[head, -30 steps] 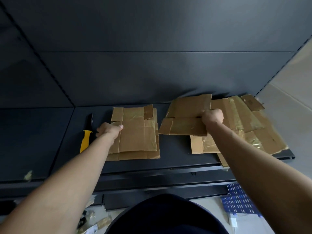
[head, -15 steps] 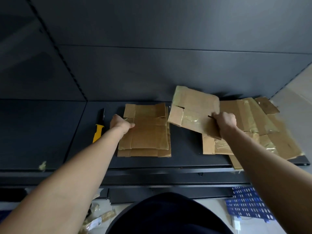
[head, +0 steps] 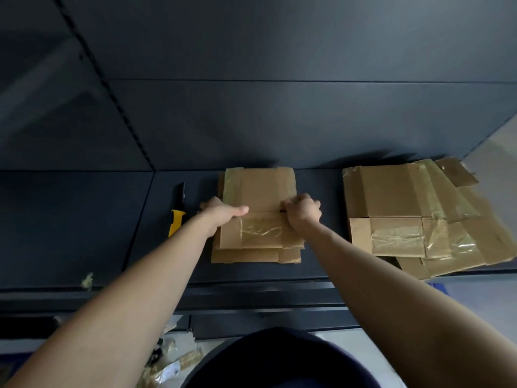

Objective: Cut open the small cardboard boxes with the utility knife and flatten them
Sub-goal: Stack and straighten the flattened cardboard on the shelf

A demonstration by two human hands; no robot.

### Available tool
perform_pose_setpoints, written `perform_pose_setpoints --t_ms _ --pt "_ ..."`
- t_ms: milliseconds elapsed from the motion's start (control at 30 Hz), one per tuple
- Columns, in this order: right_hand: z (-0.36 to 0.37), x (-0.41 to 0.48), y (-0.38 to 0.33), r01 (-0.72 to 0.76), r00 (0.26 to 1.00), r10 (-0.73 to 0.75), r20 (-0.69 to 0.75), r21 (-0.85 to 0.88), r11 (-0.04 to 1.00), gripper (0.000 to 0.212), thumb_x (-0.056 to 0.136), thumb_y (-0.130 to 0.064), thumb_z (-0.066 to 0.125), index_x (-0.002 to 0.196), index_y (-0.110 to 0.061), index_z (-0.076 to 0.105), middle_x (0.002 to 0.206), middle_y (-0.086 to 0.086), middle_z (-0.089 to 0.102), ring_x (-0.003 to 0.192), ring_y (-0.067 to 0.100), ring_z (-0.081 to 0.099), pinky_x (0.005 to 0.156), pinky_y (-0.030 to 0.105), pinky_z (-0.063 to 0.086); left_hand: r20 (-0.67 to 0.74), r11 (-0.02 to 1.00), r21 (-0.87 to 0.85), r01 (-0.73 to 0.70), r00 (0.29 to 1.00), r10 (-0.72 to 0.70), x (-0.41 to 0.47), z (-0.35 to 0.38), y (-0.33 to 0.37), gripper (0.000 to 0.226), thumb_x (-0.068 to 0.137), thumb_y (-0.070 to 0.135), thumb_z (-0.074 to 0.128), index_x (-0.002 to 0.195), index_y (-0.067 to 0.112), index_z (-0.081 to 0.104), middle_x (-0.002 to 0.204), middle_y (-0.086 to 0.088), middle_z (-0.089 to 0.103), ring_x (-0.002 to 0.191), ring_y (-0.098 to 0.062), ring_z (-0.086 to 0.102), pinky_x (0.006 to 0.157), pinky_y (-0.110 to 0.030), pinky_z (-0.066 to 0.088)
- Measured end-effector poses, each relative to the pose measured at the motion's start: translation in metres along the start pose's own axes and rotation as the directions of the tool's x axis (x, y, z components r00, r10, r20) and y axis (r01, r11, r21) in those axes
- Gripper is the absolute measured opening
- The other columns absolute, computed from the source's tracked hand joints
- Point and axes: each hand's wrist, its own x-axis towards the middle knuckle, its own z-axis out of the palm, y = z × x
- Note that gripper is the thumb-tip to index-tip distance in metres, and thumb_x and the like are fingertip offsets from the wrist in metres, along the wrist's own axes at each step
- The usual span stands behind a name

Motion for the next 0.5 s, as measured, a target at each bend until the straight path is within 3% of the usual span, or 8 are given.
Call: perform_pose_setpoints --t_ms 133,233,400,500 --pt "0.020 0.003 0.000 -0.063 0.995 0.073 0.061 -0.160 0.985 0.056 0.088 -0.047 0.057 0.131 -0.012 0.045 0.137 0.012 0.037 0.124 0.033 0.037 0.102 0.046 0.036 -0.103 0.963 0.269 0.028 0.995 0.000 0.002 0.005 0.001 0.079 0.079 0.036 0.074 0.139 0.003 0.035 0.145 -0.017 0.030 0.130 -0.034 0.036 0.103 -0.044 0.040" --pt "0.024 0.008 -0.002 -0.136 0.990 0.141 0.024 -0.153 0.979 0.069 0.084 -0.044 0.063 0.137 -0.011 0.033 0.140 0.012 0.034 0.128 0.031 0.033 0.105 0.044 0.032 -0.137 0.925 0.376 0.053 0.991 -0.001 0.005 0.010 0.004 0.072 0.080 0.035 0.074 0.135 0.003 0.042 0.142 -0.018 0.032 0.128 -0.034 0.037 0.099 -0.041 0.042" --pt "0.026 0.017 -0.002 -0.195 0.981 0.196 -0.006 -0.135 0.972 0.073 0.081 -0.040 0.070 0.135 -0.008 0.033 0.138 0.013 0.038 0.127 0.031 0.037 0.103 0.043 0.036 -0.170 0.938 0.337 0.085 0.985 -0.028 0.013 0.012 0.008 0.092 0.074 0.027 0.080 0.144 0.004 0.024 0.145 -0.019 0.029 0.130 -0.035 0.036 0.099 -0.042 0.042" --pt "0.027 0.017 -0.003 -0.205 0.979 0.205 -0.019 -0.135 0.969 0.070 0.082 -0.039 0.070 0.134 -0.007 0.034 0.137 0.015 0.038 0.126 0.031 0.037 0.104 0.043 0.037 -0.192 0.947 0.315 0.069 0.981 -0.007 0.015 0.013 0.007 0.090 0.072 0.024 0.081 0.141 0.005 0.027 0.144 -0.019 0.031 0.129 -0.035 0.038 0.099 -0.044 0.044"
